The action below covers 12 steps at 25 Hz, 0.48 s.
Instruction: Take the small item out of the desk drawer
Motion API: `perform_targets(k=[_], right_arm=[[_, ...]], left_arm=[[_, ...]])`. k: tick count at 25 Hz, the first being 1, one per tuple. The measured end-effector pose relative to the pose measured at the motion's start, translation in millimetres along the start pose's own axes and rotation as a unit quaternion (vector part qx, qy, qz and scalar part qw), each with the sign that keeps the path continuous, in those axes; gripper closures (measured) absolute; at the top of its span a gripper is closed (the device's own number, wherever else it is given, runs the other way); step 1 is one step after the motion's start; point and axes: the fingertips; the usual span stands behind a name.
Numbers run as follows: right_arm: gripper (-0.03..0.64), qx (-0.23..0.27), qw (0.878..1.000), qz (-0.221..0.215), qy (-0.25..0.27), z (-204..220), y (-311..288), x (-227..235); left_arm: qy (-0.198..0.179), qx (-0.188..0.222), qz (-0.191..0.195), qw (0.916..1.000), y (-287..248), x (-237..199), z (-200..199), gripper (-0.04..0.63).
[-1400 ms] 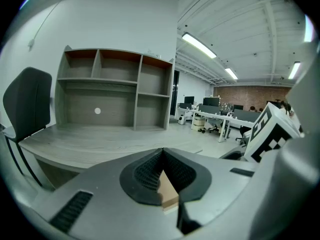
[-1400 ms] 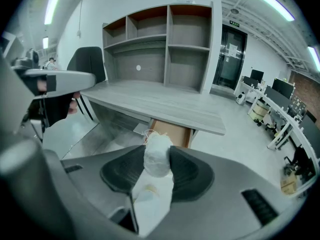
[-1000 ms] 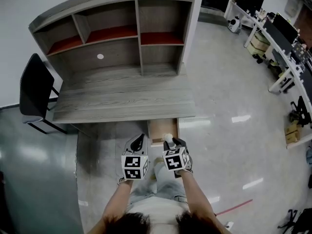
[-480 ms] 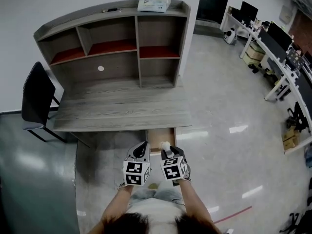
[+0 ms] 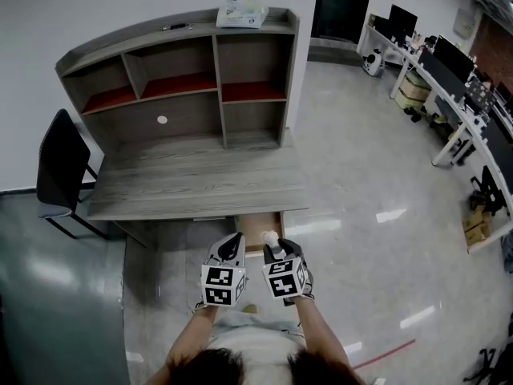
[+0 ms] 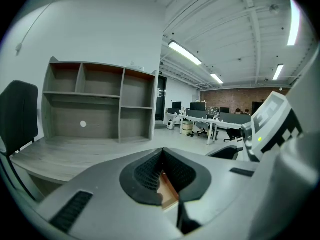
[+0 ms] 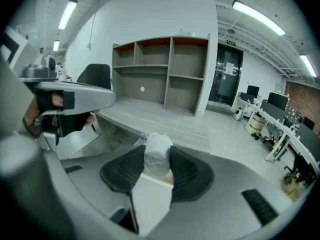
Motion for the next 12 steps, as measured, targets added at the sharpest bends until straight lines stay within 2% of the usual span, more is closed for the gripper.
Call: perform_targets(k=[12], right_arm=[[0.453,0.038,0.999,-0.008,0.015,-11,51,11]], left_arm=[[0.006,0.005,-0.029,0.9996,28,31,-11,0.581]])
Point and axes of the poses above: the fingertips, and each gripper's own axes: y backward along the fingers, x to its right, z out of its underside, and after that the axes turned 3 degrees about x, right-handed
